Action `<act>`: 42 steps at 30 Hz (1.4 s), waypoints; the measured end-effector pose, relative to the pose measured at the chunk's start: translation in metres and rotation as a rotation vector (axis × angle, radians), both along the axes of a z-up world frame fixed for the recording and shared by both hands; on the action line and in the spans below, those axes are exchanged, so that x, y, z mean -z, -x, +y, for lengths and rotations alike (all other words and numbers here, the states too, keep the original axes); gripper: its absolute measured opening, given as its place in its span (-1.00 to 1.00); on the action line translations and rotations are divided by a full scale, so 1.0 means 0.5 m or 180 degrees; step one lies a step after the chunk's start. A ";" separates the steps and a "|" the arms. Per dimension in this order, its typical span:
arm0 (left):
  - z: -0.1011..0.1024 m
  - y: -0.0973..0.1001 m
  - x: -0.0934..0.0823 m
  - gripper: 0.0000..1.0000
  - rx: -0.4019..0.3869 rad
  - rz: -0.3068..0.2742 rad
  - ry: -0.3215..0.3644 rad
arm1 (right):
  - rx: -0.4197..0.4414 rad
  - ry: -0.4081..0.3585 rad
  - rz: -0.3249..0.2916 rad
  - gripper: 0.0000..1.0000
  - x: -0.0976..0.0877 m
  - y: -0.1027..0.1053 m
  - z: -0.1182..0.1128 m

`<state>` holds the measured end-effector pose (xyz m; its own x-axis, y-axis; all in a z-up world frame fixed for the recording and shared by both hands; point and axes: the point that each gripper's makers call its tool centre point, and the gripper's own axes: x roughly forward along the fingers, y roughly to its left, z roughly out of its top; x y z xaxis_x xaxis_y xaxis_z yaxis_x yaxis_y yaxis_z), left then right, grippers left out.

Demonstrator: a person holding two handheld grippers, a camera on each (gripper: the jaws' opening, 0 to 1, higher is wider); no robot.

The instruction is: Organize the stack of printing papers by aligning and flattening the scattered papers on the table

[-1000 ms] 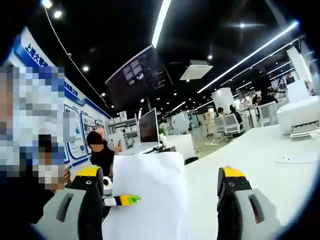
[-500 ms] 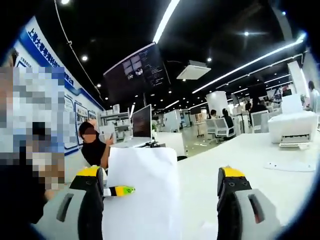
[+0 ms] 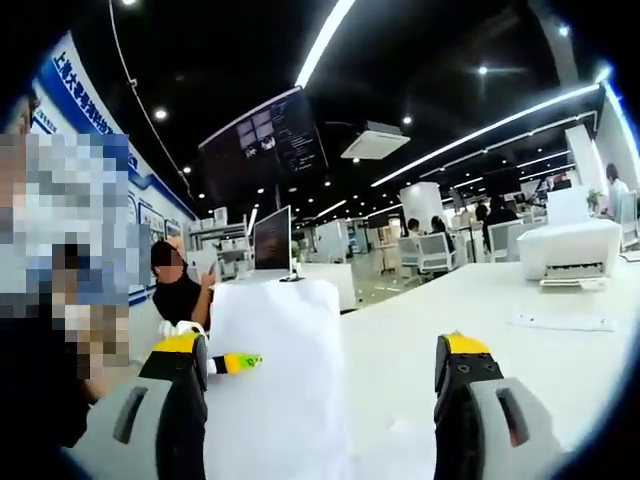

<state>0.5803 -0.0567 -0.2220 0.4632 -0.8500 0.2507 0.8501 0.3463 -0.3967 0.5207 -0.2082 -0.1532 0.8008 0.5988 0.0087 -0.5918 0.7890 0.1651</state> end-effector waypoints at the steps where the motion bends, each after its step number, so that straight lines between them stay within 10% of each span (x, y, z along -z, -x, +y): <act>1: 0.000 0.000 0.000 -0.86 0.0000 -0.0002 -0.0001 | 0.0018 0.0032 0.0001 0.80 0.003 0.004 -0.003; 42: 0.001 0.001 -0.002 -0.86 0.0000 -0.0022 0.0001 | 0.0432 0.0042 0.0017 0.79 0.024 0.072 -0.085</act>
